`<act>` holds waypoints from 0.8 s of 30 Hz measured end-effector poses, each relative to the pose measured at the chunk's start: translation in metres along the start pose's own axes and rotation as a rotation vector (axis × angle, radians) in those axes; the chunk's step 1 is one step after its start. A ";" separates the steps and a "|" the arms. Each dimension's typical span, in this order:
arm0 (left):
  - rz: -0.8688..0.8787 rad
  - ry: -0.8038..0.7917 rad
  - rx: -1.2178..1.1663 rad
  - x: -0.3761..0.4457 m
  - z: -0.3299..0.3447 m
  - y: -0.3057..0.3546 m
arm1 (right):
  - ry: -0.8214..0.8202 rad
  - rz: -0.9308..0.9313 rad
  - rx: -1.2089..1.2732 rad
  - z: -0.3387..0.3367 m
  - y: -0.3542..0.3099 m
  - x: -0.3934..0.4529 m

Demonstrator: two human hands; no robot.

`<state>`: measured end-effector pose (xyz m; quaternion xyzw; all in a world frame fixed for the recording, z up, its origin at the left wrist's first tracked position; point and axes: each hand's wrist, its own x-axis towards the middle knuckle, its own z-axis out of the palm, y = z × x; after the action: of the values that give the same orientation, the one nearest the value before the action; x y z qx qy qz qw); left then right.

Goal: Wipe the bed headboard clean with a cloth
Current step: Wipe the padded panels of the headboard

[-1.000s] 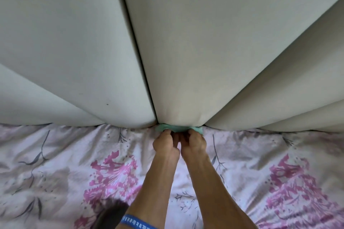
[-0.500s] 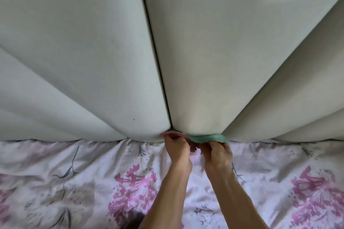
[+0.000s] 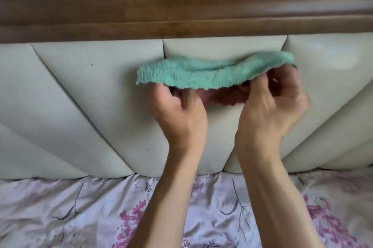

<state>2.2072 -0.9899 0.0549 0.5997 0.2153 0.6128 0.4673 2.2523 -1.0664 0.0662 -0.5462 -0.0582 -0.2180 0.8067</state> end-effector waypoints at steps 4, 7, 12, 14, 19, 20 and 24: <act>0.221 -0.003 0.194 0.013 0.007 0.010 | -0.048 -0.282 -0.336 0.003 0.002 0.005; 0.158 0.011 0.271 -0.015 -0.002 -0.026 | -0.092 -0.242 -0.345 -0.021 0.039 -0.026; -0.121 -0.137 0.398 -0.084 -0.042 -0.104 | -0.111 -0.009 -0.445 -0.065 0.123 -0.076; -0.174 -0.152 0.434 -0.101 -0.048 -0.132 | -0.117 0.172 -0.434 -0.082 0.150 -0.090; -0.510 -0.155 0.578 -0.133 -0.055 -0.167 | -0.109 0.405 -0.378 -0.097 0.182 -0.108; -0.604 -0.136 0.579 -0.134 -0.054 -0.165 | -0.099 0.436 -0.374 -0.098 0.181 -0.108; -0.635 -0.087 0.426 -0.124 -0.062 -0.132 | -0.116 0.453 -0.331 -0.094 0.158 -0.109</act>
<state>2.1715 -1.0129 -0.1317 0.6123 0.4927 0.3531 0.5076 2.2063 -1.0715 -0.1426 -0.6812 0.0559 -0.0071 0.7299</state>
